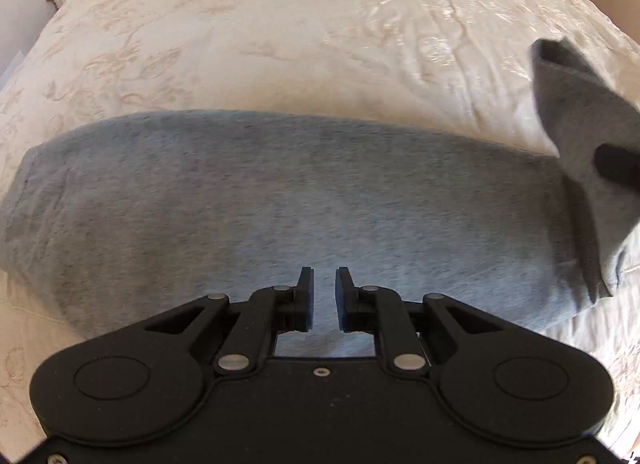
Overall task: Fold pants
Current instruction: 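Fold the held cuff over the pants and open the right tool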
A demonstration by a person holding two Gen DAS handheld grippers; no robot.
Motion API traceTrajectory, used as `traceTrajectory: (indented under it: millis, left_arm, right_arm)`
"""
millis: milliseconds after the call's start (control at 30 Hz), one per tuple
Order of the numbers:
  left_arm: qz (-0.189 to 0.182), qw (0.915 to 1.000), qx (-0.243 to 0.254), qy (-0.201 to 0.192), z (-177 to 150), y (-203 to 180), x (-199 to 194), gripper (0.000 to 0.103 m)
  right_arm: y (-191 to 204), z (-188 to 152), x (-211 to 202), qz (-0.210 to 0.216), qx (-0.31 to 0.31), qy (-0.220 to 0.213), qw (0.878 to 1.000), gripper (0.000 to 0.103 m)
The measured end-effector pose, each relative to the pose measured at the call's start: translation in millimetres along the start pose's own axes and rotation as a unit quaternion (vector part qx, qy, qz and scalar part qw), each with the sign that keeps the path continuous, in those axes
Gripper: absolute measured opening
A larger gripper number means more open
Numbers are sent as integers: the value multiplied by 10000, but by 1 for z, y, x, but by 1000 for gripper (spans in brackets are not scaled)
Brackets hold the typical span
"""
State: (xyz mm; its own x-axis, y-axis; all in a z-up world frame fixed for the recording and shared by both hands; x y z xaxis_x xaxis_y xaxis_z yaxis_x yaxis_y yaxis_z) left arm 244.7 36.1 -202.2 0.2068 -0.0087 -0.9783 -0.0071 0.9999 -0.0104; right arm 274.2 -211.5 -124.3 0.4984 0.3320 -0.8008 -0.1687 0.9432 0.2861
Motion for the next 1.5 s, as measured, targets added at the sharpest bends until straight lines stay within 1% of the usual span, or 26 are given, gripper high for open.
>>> traceTrajectory:
  millis: [33,133,167,200,233,267,333,367,433,500,600,633,667,733,800,933,1033,1100,1200,1300,1367,1433,1500]
  left_arm:
    - [51,10000,-51,42,-3,13,2,21]
    - [175,9996,-167,165,-11,42,9,21]
    - [200,9995,-183,183,-15,51,9,21]
    - [223,9994,-194,190,-17,57,9,21]
    - [246,9993,-206,186,-19,61,9,21]
    - [253,9993,-217,171,-20,66,7,21]
    - [230,9994,-236,112,-22,72,4,21]
    - [207,9994,-250,91,-21,74,3,21]
    - [141,9996,-261,43,-17,69,1,21]
    - [50,9997,-234,-80,-10,61,-4,21]
    - [-90,9994,-127,-299,5,39,-12,21]
    - [-150,9993,-73,-347,10,30,-13,21]
    - [-198,9991,-10,-377,15,19,-14,21]
    - [-222,9989,137,-395,24,0,-11,21]
    - [-146,9986,308,-414,31,-20,-6,21]
    - [17,9976,614,-331,41,-52,19,22]
    - [285,9972,687,-23,43,-64,50,22]
    - [423,9972,605,141,42,-63,68,23]
    - [421,9981,419,155,40,-61,75,23]
    - [538,9981,289,106,37,-58,61,23]
    - [665,9977,126,-47,30,-54,46,23]
    - [718,9973,39,-116,17,-54,36,23]
    - [726,9973,41,-98,2,-57,31,23]
  right_arm:
    - [26,-7,17,109,-83,121,9998,17]
    - [83,-37,69,270,-308,510,9979,17]
    - [98,-47,85,290,-421,658,9965,19]
    - [110,-58,100,279,-536,815,9948,26]
    - [119,-68,117,267,-647,1005,9925,28]
    - [124,-75,127,274,-709,1140,9906,33]
    - [127,-82,135,344,-609,1319,9888,34]
    - [126,-81,131,445,-500,1291,9894,34]
    - [125,-78,114,830,-225,1117,9900,34]
    - [120,-69,99,984,-99,905,9910,35]
    - [97,-55,79,961,105,622,9934,37]
    - [87,-51,79,944,204,593,9936,37]
    - [77,-48,78,883,278,585,9940,37]
    - [46,-42,83,515,452,567,9960,37]
    - [17,-37,91,204,585,548,9966,39]
    - [-30,-32,117,-156,782,767,9939,39]
    - [-57,-41,135,-370,808,1115,9898,36]
    - [-63,-46,143,-319,749,1233,9890,33]
    - [-63,-48,146,-209,526,1231,9908,33]
    - [-65,-49,142,-61,462,1300,9904,35]
    - [-66,-49,134,66,481,1328,9900,37]
    - [-69,-51,121,202,538,1313,9897,37]
    - [-68,-58,98,349,554,1283,9896,38]
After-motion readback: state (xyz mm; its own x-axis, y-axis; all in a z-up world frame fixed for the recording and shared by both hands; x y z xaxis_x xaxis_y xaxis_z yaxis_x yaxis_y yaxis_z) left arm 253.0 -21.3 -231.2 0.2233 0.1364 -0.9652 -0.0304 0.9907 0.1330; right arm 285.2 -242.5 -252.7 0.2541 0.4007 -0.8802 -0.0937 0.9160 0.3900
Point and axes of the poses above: each gripper's, at about its wrist camera, not at the fingertips, and x roughly the way its jaws point, y to its left, z to its top, the point moved 7 cm from there along x, roughly the way its jaws point, and after that the axes turned 10 degrees about y, right-handed, at the moved point
